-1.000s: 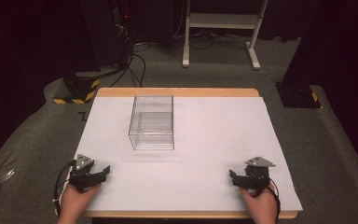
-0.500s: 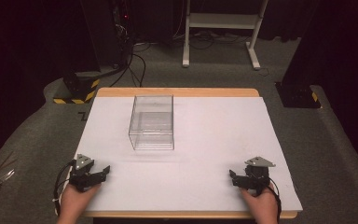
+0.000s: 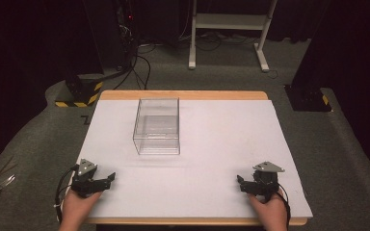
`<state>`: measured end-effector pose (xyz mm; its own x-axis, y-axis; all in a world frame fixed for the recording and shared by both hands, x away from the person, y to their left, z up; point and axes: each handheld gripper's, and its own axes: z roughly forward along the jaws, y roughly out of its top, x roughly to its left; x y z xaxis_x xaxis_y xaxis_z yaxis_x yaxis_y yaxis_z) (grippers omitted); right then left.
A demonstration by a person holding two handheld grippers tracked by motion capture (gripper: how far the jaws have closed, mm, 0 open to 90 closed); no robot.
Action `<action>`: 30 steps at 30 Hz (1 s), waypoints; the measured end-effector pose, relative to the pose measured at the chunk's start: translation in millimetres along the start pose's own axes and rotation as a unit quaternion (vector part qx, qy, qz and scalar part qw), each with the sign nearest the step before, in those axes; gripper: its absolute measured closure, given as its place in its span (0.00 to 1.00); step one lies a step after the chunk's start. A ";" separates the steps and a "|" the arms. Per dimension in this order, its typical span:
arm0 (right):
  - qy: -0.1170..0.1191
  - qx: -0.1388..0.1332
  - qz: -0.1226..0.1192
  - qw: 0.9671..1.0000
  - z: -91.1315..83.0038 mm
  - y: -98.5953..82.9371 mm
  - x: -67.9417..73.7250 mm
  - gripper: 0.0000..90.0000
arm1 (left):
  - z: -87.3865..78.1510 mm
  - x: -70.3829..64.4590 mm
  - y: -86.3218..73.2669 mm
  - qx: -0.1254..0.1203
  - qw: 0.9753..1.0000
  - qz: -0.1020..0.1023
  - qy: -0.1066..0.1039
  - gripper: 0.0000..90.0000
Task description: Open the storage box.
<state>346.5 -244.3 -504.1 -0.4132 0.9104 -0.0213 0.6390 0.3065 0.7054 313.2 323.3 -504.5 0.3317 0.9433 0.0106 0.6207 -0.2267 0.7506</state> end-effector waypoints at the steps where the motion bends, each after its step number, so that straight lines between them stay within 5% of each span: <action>1: 0.000 0.000 0.000 1.000 0.0 0.0 0.0 0.13 | -0.7 -0.1 -0.1 0.000 1.000 0.000 -0.003 0.21; 30: -0.001 -0.001 -0.001 1.000 0.0 -0.1 0.4 0.14 | -6.7 -22.0 15.4 -0.037 0.996 -0.002 -0.079 0.20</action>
<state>346.3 -244.1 -504.1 -0.4129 0.9104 -0.0248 0.6371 0.3082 0.7065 310.7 300.6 -488.7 0.4402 0.8932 -0.0922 0.5696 -0.1984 0.7976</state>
